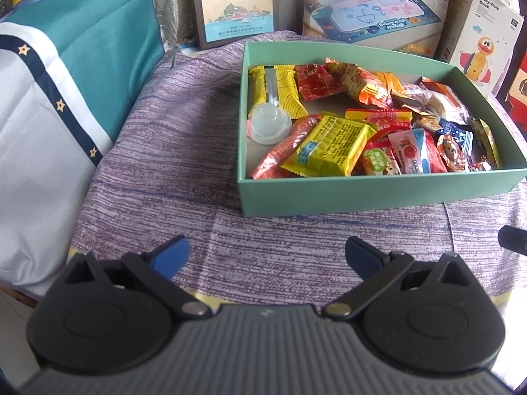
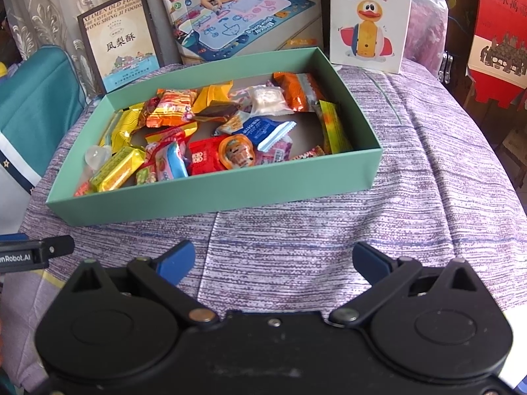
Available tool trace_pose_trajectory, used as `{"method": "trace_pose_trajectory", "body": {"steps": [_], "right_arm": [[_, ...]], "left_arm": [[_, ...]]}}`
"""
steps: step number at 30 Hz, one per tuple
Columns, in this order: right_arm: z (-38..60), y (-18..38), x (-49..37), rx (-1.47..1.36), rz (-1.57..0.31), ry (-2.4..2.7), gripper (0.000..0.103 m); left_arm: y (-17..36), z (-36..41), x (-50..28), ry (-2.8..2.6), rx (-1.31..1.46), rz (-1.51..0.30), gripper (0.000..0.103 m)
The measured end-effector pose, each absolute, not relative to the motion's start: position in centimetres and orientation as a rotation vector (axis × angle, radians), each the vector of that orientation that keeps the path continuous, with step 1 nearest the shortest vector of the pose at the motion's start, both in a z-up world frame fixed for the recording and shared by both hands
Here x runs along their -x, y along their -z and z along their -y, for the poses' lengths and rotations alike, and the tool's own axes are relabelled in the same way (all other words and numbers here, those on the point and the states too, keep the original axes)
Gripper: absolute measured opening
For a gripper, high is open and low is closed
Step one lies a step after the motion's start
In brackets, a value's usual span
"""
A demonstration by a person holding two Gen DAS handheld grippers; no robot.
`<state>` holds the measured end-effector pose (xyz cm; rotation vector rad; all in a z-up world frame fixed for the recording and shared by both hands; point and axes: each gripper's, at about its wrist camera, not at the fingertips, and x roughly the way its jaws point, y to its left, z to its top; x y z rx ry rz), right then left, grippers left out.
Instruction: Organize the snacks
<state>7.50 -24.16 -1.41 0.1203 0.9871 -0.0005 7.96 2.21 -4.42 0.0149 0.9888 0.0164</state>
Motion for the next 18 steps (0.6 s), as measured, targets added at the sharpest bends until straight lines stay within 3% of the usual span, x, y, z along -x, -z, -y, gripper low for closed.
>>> {"method": "trace_pose_trajectory", "body": {"steps": [18], "right_arm": [[23.8,-0.3,-7.2,-0.093,-0.969,-0.002,0.103]], "left_arm": [[2.9,-2.3,-7.3,-0.043,-0.028,-0.966,0.102]]}}
